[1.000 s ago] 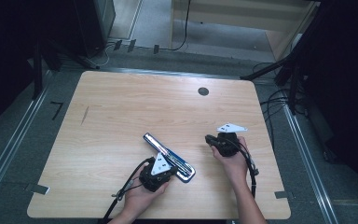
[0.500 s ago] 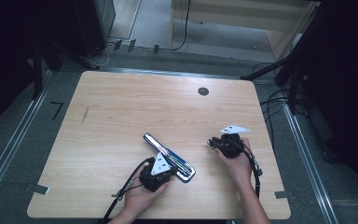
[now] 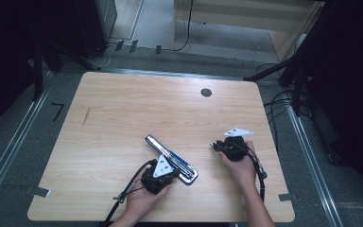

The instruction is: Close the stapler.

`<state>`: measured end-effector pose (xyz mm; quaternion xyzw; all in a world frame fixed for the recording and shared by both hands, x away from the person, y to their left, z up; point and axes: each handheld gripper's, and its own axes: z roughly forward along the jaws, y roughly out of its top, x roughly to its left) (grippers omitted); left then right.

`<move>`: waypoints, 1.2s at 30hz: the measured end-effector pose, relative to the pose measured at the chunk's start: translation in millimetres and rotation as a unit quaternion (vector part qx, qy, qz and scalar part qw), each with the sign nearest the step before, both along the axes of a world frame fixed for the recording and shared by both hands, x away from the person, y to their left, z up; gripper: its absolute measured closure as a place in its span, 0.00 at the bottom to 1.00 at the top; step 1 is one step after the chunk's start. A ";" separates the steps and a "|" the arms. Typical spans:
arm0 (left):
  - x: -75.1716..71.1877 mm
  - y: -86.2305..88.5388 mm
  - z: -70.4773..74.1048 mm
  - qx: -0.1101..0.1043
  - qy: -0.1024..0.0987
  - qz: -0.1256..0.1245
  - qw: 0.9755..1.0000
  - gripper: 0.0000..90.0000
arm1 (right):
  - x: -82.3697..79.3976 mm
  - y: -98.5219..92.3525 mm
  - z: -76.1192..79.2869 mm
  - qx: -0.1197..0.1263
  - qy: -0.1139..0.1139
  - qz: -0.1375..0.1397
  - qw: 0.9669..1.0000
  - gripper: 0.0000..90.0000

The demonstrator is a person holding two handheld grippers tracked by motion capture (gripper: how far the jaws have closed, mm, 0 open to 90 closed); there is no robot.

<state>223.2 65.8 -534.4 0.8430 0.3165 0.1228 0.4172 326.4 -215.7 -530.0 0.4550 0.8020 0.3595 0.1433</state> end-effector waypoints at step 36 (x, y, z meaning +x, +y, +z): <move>-0.2 0.0 0.0 0.001 -0.001 0.000 1.000 1.00 | -1.5 2.5 -5.2 -0.014 0.004 -0.002 1.000 0.89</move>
